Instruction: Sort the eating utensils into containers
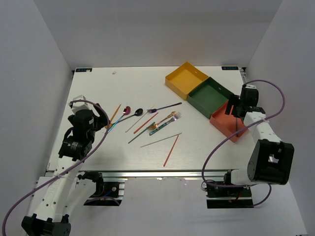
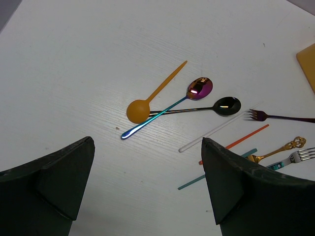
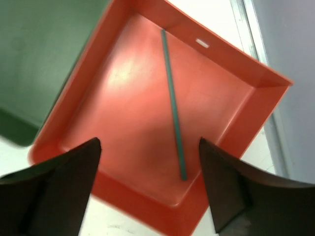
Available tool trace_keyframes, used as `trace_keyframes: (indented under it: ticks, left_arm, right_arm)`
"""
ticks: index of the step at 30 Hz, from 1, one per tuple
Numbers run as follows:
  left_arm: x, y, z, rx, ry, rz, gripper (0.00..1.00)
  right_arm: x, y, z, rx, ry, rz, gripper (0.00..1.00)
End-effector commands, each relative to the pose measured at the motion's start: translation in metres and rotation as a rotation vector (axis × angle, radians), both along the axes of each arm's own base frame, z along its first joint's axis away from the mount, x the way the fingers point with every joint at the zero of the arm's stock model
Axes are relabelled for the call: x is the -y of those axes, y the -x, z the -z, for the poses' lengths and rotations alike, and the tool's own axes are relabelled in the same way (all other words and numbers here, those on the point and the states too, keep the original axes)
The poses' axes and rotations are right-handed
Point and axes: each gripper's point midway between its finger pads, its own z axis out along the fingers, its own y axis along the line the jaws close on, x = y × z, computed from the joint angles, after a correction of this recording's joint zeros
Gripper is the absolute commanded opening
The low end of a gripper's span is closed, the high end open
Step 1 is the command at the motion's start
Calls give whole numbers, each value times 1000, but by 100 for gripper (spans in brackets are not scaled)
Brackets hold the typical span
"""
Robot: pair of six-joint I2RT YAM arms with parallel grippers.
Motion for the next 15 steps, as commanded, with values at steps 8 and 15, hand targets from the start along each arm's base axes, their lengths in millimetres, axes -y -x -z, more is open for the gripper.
trace_keyframes:
  ticks: [8, 15]
  left_arm:
    - [0, -1, -10, 39, 4, 2, 98]
    - [0, -1, -9, 34, 1, -4, 98]
  right_arm:
    - [-138, 31, -79, 183, -22, -98, 89]
    - [-241, 77, -40, 147, -438, -155, 89]
